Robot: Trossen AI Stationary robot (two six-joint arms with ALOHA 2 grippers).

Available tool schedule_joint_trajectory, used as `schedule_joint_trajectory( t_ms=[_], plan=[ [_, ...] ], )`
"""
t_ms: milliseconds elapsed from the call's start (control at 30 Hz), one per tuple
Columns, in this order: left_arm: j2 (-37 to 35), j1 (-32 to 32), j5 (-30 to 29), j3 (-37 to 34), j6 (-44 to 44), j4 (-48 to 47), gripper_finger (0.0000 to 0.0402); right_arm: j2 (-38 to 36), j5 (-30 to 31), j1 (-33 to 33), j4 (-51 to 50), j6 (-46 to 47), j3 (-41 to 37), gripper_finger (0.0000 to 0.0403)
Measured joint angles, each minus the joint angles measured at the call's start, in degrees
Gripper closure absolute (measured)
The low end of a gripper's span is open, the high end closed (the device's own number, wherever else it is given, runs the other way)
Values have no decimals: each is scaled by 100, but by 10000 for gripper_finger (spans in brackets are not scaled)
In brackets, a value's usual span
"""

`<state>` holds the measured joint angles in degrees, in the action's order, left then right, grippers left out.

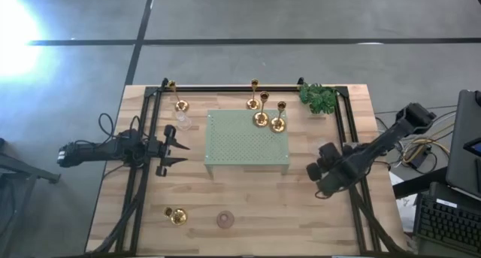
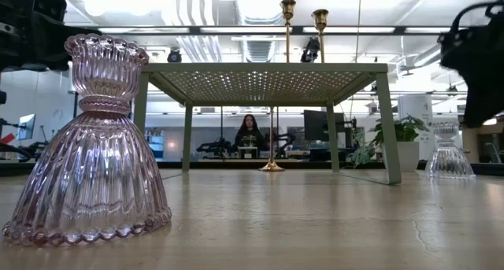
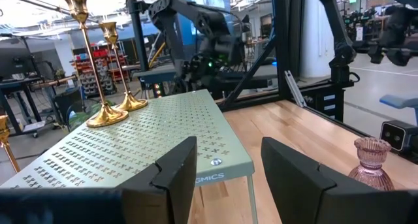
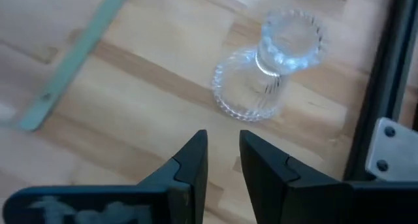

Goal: Pick & Place candle stick holders
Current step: Put the right white crystal glass candle holder on the shelf

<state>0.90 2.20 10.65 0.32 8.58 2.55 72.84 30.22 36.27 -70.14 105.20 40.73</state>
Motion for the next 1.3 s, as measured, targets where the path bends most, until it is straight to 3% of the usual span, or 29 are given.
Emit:
schedule_joint_trajectory(
  t_ms=[333,767,933,1300],
  plan=[
    [0,0,-2,2,0,0,225,1282,-4,0,4,1562,-50,245],
    [0,0,-2,1,0,-1,225,2059,568,100,478,2067,-43,125],
    [0,0,-1,2,0,-2,225,2287,622,84,456,2070,-50,122],
    [0,0,-1,2,-1,-1,225,2548,963,-344,456,2081,-83,163]
  ],
)
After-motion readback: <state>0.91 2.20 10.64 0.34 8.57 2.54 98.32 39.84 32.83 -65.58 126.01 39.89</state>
